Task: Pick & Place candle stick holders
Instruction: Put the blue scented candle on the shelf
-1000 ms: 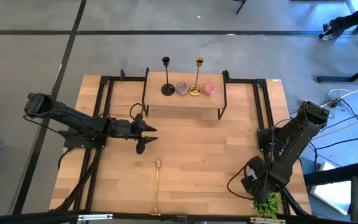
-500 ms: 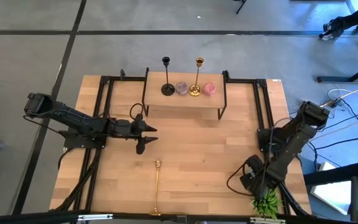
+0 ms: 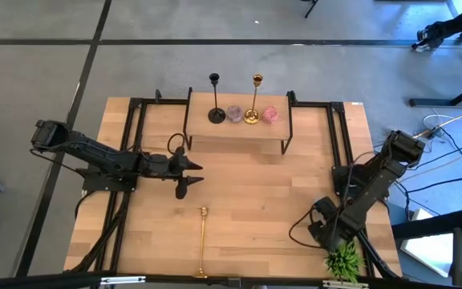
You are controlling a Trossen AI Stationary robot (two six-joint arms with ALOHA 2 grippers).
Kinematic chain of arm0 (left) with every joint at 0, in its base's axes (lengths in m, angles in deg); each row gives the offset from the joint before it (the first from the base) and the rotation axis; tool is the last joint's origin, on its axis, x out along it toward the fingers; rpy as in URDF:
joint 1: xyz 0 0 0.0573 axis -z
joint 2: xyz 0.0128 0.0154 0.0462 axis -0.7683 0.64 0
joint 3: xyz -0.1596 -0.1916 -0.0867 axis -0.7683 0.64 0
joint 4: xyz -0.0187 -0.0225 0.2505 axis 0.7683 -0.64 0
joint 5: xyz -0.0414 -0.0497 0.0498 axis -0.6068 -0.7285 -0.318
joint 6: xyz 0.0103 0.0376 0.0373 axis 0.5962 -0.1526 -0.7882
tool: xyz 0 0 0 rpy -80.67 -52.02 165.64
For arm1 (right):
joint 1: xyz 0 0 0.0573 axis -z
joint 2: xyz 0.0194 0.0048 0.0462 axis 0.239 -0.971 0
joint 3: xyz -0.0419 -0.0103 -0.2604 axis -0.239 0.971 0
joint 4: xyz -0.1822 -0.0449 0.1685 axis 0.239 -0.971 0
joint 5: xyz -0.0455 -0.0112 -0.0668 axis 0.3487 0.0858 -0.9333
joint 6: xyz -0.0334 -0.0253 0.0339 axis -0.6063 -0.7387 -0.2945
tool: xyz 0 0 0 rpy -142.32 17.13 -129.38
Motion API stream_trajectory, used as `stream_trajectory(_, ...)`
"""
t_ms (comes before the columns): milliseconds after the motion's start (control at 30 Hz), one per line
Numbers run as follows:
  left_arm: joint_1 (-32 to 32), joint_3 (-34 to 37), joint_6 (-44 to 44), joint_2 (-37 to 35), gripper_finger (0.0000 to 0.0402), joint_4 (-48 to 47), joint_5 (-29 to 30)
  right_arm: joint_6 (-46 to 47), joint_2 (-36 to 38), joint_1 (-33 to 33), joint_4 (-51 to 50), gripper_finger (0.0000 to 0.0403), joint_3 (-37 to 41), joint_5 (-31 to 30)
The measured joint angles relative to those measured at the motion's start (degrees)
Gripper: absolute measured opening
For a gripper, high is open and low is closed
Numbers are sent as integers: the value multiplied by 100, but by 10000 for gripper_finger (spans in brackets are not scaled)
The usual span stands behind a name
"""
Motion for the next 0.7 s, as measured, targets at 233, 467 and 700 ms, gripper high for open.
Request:
stream_trajectory(233, -1, 0, -6, 0, 203, 36, -8, -684, 42, 483, -1416, 291, -593, -650)
stream_trajectory(467, -1, 0, -8, 0, 203, 36, -16, -1442, 379, 1236, -1435, 291, -603, -1172)
stream_trajectory(700, -1, 0, -24, 0, 203, 34, -57, -1874, 677, 1808, -1583, 291, -564, -1018)
